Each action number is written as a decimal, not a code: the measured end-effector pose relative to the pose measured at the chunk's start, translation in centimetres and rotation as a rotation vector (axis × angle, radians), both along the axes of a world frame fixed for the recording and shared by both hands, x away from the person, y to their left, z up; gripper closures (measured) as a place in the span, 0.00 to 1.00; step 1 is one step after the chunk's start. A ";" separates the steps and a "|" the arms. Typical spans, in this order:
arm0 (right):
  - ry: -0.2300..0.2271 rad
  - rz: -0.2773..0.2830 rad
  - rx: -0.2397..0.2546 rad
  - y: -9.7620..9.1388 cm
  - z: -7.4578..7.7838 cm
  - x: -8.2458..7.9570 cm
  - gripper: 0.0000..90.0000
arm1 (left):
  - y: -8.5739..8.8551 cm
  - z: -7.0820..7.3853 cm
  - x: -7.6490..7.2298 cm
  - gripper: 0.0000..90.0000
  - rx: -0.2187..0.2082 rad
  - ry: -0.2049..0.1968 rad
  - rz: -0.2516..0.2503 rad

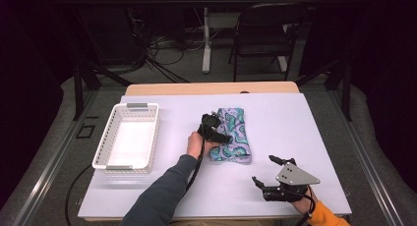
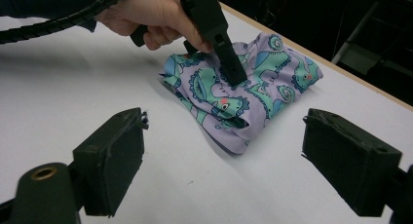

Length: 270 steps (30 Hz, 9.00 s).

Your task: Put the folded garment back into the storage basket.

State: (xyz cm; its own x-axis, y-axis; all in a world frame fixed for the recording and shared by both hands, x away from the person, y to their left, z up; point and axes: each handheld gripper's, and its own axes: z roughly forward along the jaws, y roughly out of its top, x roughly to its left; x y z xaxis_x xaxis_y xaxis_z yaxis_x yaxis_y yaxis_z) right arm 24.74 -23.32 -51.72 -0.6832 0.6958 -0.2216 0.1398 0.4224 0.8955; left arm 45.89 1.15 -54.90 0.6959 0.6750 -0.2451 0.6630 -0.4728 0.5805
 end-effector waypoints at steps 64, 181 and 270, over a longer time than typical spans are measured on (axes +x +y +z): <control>0.000 -0.004 -0.003 0.0 0.0 0.0 0.16 | 0.1 3.3 -1.0 0.80 -0.207 -0.014 -0.034; 0.002 0.003 0.016 -0.1 0.1 -0.1 0.16 | 7.6 15.6 -4.0 0.80 -0.172 -0.259 -0.040; -0.004 0.001 0.003 0.0 0.1 0.0 0.16 | 23.8 18.2 -6.0 0.80 -0.076 -0.284 0.114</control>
